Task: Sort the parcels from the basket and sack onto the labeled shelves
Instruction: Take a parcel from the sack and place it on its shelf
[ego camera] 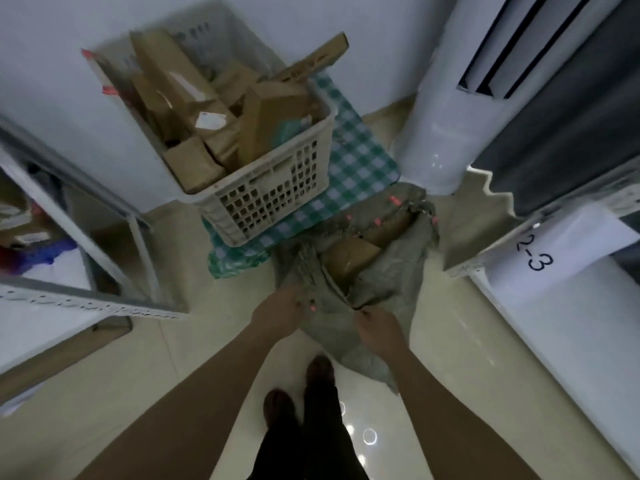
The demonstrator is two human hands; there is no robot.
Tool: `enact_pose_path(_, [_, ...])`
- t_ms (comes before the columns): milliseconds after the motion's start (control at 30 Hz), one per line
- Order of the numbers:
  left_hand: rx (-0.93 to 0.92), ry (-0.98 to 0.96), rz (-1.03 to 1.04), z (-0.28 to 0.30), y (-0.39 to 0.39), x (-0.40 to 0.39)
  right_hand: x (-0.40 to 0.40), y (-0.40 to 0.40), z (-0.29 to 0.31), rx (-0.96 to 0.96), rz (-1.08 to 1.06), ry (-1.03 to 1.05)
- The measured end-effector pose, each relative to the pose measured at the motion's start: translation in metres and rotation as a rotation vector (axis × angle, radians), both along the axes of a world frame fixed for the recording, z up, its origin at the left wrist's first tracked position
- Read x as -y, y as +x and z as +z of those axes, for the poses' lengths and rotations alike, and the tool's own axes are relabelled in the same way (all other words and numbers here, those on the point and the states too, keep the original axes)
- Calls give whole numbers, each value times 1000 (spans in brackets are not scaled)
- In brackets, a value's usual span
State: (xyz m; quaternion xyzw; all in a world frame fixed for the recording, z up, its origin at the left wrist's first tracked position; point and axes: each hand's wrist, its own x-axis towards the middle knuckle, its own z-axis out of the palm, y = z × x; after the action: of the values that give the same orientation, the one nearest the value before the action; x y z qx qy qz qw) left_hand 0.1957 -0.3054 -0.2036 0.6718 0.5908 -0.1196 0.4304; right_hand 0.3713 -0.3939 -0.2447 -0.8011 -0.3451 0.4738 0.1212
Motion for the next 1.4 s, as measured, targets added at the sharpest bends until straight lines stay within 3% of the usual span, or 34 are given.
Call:
enact_pose_path(167, [-24, 11, -155, -76, 35, -40, -42, 29, -60, 63, -28, -63])
enact_pose_path(433, [-147, 228, -579, -176, 103, -90, -84, 75, -161, 159, 152, -176])
enact_pose_path(633, [-304, 251, -877, -227, 131, -121, -125, 114, -233, 433, 561, -137])
enact_pose_path(767, [-367, 393, -1079, -258, 152, -139, -163, 135, -266, 587, 664, -129])
enact_pose_path(967, [-441, 391, -1109, -289, 169, -153, -153, 157, -293, 635, 736, -262])
enact_pose_path(1133, [-607, 284, -1096, -305, 158, -161, -80, 168, -284, 717, 504, -408])
enact_pose_path(1300, [-595, 175, -971, -308, 156, -154, -29, 175, -282, 491, 477, -637])
enact_pose_path(1400, [-546, 165, -941, -307, 162, -148, -48, 168, -280, 499, 317, -477])
